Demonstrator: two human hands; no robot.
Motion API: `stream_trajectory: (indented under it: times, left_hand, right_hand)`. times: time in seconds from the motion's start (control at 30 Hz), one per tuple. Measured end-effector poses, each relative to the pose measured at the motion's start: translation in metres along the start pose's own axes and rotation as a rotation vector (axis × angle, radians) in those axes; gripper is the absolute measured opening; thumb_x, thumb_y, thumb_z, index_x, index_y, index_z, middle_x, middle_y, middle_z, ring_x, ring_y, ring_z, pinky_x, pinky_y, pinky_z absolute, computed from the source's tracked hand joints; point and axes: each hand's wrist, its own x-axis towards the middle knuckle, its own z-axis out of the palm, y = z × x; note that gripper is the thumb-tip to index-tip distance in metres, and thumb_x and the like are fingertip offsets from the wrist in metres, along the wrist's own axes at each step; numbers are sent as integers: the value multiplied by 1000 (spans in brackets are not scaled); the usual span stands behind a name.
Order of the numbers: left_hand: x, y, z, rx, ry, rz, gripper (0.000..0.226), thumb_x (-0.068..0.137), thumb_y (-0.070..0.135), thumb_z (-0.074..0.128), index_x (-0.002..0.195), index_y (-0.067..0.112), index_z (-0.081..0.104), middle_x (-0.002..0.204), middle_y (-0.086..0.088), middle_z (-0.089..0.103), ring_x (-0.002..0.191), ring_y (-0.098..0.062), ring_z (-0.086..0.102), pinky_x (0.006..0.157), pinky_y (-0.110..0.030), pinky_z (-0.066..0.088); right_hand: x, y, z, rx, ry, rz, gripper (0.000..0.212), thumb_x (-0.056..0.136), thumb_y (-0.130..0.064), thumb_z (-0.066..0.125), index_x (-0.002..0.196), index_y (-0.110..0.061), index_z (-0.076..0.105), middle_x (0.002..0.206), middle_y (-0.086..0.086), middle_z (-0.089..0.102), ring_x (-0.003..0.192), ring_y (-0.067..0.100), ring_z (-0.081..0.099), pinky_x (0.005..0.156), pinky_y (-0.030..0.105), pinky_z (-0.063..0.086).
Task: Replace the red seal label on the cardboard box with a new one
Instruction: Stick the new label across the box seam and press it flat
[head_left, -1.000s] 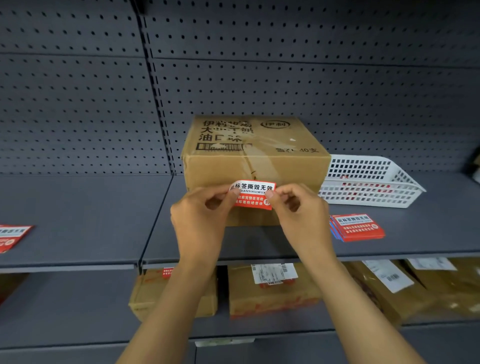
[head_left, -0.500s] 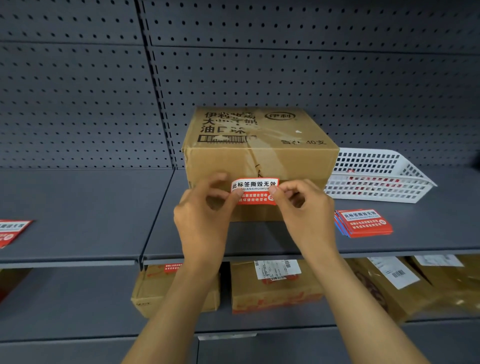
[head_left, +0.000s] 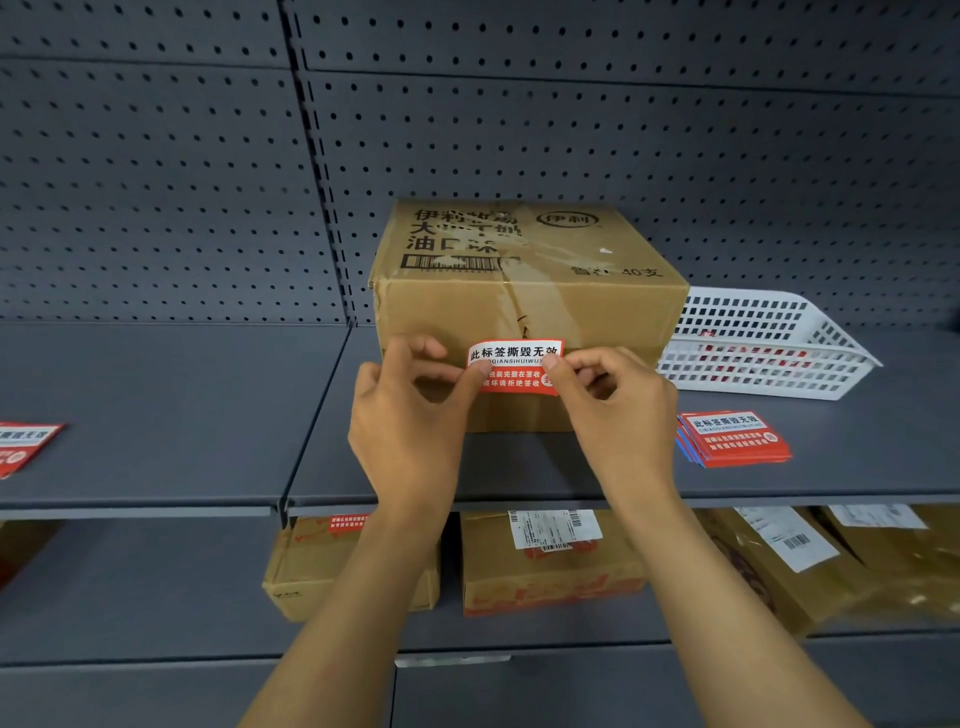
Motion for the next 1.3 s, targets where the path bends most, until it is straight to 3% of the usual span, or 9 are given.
stream_trajectory:
  times: [0.27,0.4,0.57,0.73,0.87,0.97,1.1,1.3]
  left_hand:
    - [4,1,5,-2,25,20,37,74,57,79,91,39,51,70,23,69,93,-8,58,68,-26,44]
    - [5,0,6,19,48,56,38,74,58,78,90,37,52,72,21,69,89,-9,57,73,-35,49]
    - [8,-5,5,74,75,114,41,69,61,79,90,36,54,79,11,52,79,-14,49,71,-46,51]
    - [13,-16,5,-42,128,154,53,69,46,88,110,28,59,110,9,41,104,-19,46,87,-47,50]
    - [12,-12,11,-170,96,179,78,68,38,91,131,26,46,133,-4,34,128,-24,42,109,-41,43]
    - [13,-10,16,-142,57,212,96,66,44,90,141,25,33,143,-8,31,136,-12,35,114,-37,35]
    - [17,-10,18,-182,54,186,97,69,46,88,144,30,29,145,-3,32,127,18,27,109,-26,33]
    - [20,-11,17,-212,47,199,94,70,41,89,143,26,31,141,-6,34,127,10,31,111,-26,33]
  right_hand:
    - [2,0,3,-19,29,-17,20,86,-45,77,82,-26,77,74,-9,69,67,11,63,63,33,55]
    - [2,1,4,-36,62,-42,22,85,-46,76,81,-25,78,71,-7,67,63,11,61,62,35,54]
    - [1,2,1,-147,99,-49,36,81,-57,76,74,-23,65,64,-7,61,60,14,58,57,30,46]
    - [-2,8,-8,-136,112,-29,40,84,-57,72,72,-21,61,62,-7,61,58,15,59,59,36,51]
    - [-15,-3,5,-190,96,-124,48,85,-61,69,63,-19,62,53,-7,61,49,16,56,49,31,45]
    - [-15,-10,17,-228,48,-124,64,87,-71,60,58,-13,64,49,-1,62,49,23,58,48,36,47]
    - [-7,-13,24,-249,24,-99,71,89,-76,49,57,-15,66,47,2,64,49,22,62,54,38,52]
    - [2,-11,21,-242,20,-58,74,84,-82,47,55,-17,65,47,0,65,49,20,64,57,41,56]
